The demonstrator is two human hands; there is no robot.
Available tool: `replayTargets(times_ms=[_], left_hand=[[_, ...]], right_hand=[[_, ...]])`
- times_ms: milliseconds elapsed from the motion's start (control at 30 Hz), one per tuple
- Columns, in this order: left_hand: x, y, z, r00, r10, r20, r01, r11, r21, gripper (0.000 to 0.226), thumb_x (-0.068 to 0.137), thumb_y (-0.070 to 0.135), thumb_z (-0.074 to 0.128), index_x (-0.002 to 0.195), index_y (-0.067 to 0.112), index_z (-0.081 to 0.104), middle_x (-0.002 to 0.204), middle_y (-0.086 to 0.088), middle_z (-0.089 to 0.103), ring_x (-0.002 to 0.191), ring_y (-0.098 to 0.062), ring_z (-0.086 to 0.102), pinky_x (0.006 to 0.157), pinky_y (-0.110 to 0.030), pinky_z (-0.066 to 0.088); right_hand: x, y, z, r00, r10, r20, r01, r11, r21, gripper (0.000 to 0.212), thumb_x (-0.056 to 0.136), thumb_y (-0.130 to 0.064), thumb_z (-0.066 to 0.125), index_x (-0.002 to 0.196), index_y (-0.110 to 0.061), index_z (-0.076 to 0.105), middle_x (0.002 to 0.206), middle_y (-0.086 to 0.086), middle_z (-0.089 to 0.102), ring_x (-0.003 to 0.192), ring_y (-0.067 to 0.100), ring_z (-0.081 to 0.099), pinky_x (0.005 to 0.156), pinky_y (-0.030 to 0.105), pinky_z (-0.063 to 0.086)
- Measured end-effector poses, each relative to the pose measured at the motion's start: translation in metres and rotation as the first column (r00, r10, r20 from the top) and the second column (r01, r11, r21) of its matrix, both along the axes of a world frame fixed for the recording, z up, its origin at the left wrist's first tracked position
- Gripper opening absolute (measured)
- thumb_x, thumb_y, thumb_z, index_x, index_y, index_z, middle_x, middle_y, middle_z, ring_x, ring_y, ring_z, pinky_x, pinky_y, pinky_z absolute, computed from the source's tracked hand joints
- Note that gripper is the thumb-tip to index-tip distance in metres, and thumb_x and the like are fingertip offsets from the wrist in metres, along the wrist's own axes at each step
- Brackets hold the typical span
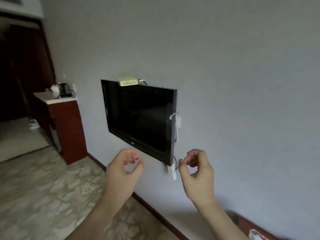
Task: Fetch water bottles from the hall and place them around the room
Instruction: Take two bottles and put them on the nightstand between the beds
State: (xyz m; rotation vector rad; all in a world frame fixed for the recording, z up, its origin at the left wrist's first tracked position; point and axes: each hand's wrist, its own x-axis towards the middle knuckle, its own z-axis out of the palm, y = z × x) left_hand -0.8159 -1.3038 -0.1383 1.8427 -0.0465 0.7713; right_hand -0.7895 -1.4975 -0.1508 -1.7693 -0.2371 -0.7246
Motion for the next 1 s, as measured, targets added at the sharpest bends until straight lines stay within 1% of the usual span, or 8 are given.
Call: replayTargets(times_ms=[67, 133, 300, 400, 533, 767, 867, 1000], left_hand=[[-0.013, 0.061, 0.008, 0.995, 0.099, -0.001, -0.099, 0.995, -0.005, 0.017, 0.081, 0.009, 0.074, 0.084, 0.022, 0.063, 0.081, 0.003, 0.063, 0.082, -0.012, 0.058, 0.075, -0.018, 0.045], [-0.029, 0.123, 0.016, 0.980, 0.200, 0.019, -0.200, 0.980, -0.008, 0.018, 0.081, 0.007, 0.073, 0.083, 0.022, 0.064, 0.081, 0.003, 0.064, 0.078, -0.009, 0.058, 0.068, -0.011, 0.043], [-0.068, 0.262, 0.036, 0.908, 0.412, 0.072, -0.413, 0.911, 0.001, 0.019, 0.080, 0.007, 0.074, 0.078, 0.022, 0.063, 0.084, 0.008, 0.065, 0.074, -0.006, 0.058, 0.069, -0.009, 0.041], [-0.083, 0.332, 0.042, 0.868, 0.490, 0.087, -0.491, 0.871, -0.006, 0.017, 0.080, 0.009, 0.074, 0.078, 0.021, 0.062, 0.083, 0.006, 0.066, 0.073, -0.007, 0.058, 0.073, -0.016, 0.044], [-0.094, 0.406, 0.039, 0.829, 0.555, 0.074, -0.555, 0.832, -0.019, 0.019, 0.080, 0.015, 0.075, 0.080, 0.027, 0.060, 0.081, 0.008, 0.066, 0.077, -0.013, 0.062, 0.079, -0.030, 0.049], [-0.070, 0.499, 0.026, 0.796, 0.603, 0.052, -0.604, 0.797, -0.007, 0.014, 0.079, 0.026, 0.074, 0.081, 0.029, 0.061, 0.083, 0.010, 0.067, 0.078, -0.011, 0.063, 0.078, -0.031, 0.051], [-0.038, 0.541, 0.015, 0.781, 0.624, 0.034, -0.624, 0.781, 0.007, 0.013, 0.079, 0.027, 0.074, 0.081, 0.031, 0.061, 0.083, 0.012, 0.067, 0.077, -0.009, 0.062, 0.078, -0.030, 0.050], [0.028, 0.601, 0.011, 0.766, 0.643, 0.015, -0.643, 0.765, 0.040, 0.013, 0.081, 0.024, 0.074, 0.083, 0.027, 0.061, 0.086, 0.013, 0.067, 0.079, -0.009, 0.062, 0.079, -0.032, 0.051]], right_hand=[[0.008, 0.062, 0.010, 0.993, 0.121, 0.010, -0.120, 0.992, -0.035, 0.022, 0.080, -0.020, 0.069, 0.088, -0.031, 0.052, 0.079, -0.004, 0.059, 0.078, 0.013, 0.057, 0.070, 0.023, 0.047], [0.015, 0.128, 0.019, 0.974, 0.227, 0.016, -0.225, 0.971, -0.081, 0.021, 0.080, -0.024, 0.069, 0.089, -0.032, 0.052, 0.079, -0.005, 0.058, 0.078, 0.013, 0.057, 0.069, 0.023, 0.048], [0.017, 0.286, 0.040, 0.899, 0.438, 0.027, -0.432, 0.893, -0.125, 0.030, 0.081, -0.019, 0.072, 0.090, -0.038, 0.050, 0.081, -0.009, 0.061, 0.079, 0.009, 0.057, 0.068, 0.018, 0.046], [0.020, 0.365, 0.045, 0.851, 0.525, 0.019, -0.520, 0.847, -0.112, 0.027, 0.081, -0.020, 0.072, 0.092, -0.037, 0.053, 0.081, -0.010, 0.061, 0.078, 0.007, 0.059, 0.071, 0.023, 0.049], [0.024, 0.447, 0.043, 0.800, 0.600, 0.005, -0.596, 0.796, -0.109, 0.025, 0.080, -0.017, 0.071, 0.095, -0.031, 0.056, 0.083, -0.008, 0.062, 0.080, 0.008, 0.061, 0.072, 0.024, 0.048], [0.068, 0.555, 0.031, 0.743, 0.668, 0.035, -0.657, 0.739, -0.149, 0.022, 0.081, -0.024, 0.071, 0.097, -0.028, 0.056, 0.083, -0.010, 0.062, 0.082, 0.008, 0.062, 0.070, 0.026, 0.052], [0.103, 0.602, 0.020, 0.723, 0.690, 0.046, -0.678, 0.720, -0.148, 0.028, 0.081, -0.023, 0.073, 0.098, -0.036, 0.055, 0.084, -0.011, 0.063, 0.083, 0.009, 0.063, 0.070, 0.031, 0.054], [0.169, 0.669, 0.009, 0.698, 0.715, 0.046, -0.708, 0.698, -0.104, 0.027, 0.079, -0.027, 0.072, 0.097, -0.037, 0.055, 0.085, -0.012, 0.063, 0.082, 0.007, 0.062, 0.070, 0.028, 0.053]])
